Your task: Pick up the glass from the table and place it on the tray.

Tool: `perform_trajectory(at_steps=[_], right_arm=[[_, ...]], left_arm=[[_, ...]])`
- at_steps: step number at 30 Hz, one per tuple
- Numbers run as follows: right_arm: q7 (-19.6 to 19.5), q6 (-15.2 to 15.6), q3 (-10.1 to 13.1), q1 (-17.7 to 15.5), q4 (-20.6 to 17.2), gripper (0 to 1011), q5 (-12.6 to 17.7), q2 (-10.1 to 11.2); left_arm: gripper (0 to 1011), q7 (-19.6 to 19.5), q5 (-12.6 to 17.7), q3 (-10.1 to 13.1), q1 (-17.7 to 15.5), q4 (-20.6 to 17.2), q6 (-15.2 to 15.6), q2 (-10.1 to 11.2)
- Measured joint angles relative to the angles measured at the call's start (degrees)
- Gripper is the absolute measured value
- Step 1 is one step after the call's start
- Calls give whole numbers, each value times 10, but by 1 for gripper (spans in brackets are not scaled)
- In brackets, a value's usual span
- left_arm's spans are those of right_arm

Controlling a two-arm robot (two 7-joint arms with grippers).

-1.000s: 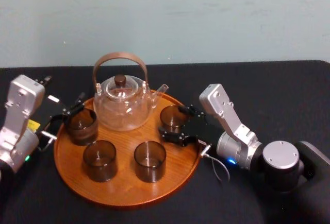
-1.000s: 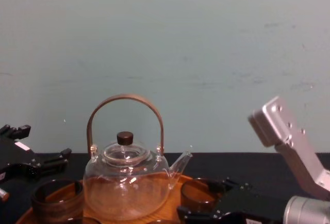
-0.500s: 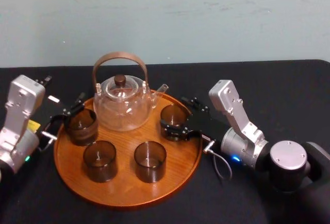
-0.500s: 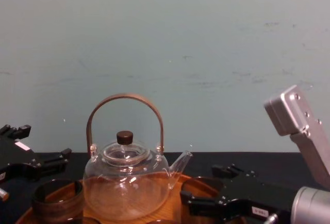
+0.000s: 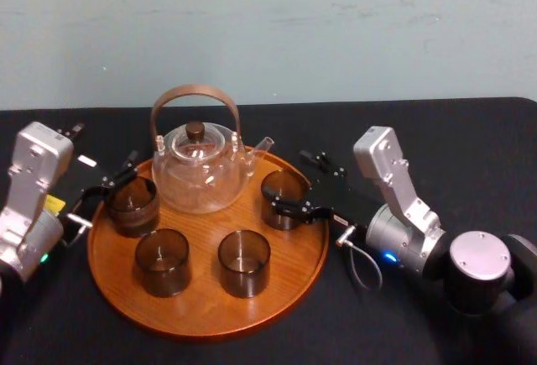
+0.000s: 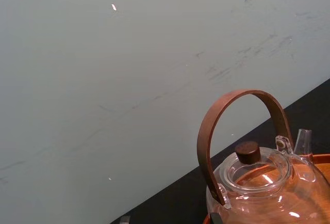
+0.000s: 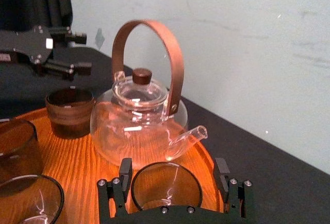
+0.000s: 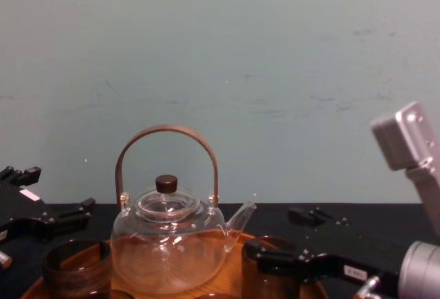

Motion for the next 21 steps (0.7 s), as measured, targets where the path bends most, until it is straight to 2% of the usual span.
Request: perform_trajectory(at_steps=[12, 21], right_arm=[[2, -22, 30, -42, -62, 1002, 33, 28], [-21, -30, 72, -81, -91, 1002, 55, 52]], left_arm=[[1001, 0, 0, 0, 0, 0, 0, 0], [1001, 0, 0, 0, 0, 0, 0, 0]])
